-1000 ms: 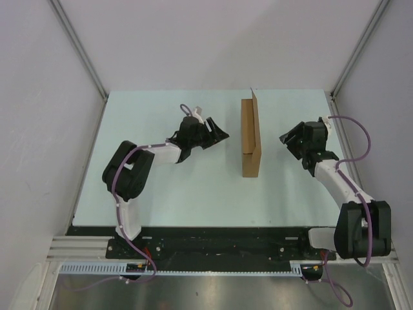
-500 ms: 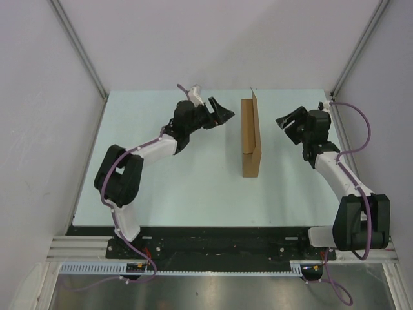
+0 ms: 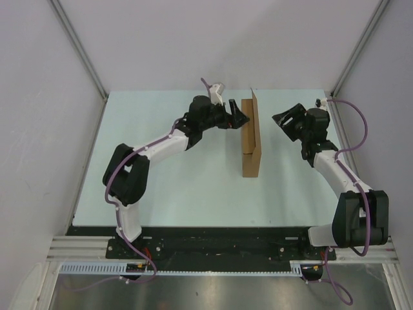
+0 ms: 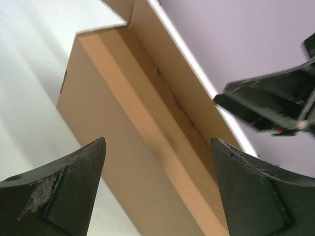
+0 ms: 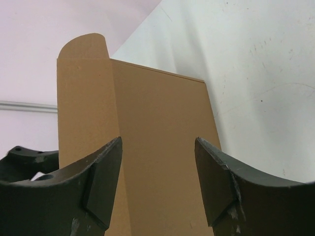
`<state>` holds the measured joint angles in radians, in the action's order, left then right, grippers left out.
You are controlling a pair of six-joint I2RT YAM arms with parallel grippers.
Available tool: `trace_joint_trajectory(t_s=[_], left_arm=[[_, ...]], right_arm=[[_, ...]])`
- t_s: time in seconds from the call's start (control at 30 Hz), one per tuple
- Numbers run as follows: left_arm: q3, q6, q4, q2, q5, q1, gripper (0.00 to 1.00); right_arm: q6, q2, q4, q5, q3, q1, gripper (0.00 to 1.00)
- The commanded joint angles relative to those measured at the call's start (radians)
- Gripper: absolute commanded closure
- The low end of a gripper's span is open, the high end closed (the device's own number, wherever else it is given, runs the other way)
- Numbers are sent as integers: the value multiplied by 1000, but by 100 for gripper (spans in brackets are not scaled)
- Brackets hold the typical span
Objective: Fold the paper box
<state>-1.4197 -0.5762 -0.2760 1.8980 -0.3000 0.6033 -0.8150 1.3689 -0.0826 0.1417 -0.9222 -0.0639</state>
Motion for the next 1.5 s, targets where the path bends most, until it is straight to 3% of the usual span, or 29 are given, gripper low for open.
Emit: trace_joint_trajectory(t_s=[0.0,0.57,1.0,1.47], left_arm=[[-61,81,99,50,-2,13,9],[-113,150,196,142,28,58,12],[-67,121,173,156,45,69,13],[269,-51,-116,30,58,66,15]], right_arm=[[10,2,-51,27,-58,-10,34],[62,151,-82,142,-136,-85,34],[112,208,7,111,-135,-108,37],[129,188,73,61,-99,-100,38]])
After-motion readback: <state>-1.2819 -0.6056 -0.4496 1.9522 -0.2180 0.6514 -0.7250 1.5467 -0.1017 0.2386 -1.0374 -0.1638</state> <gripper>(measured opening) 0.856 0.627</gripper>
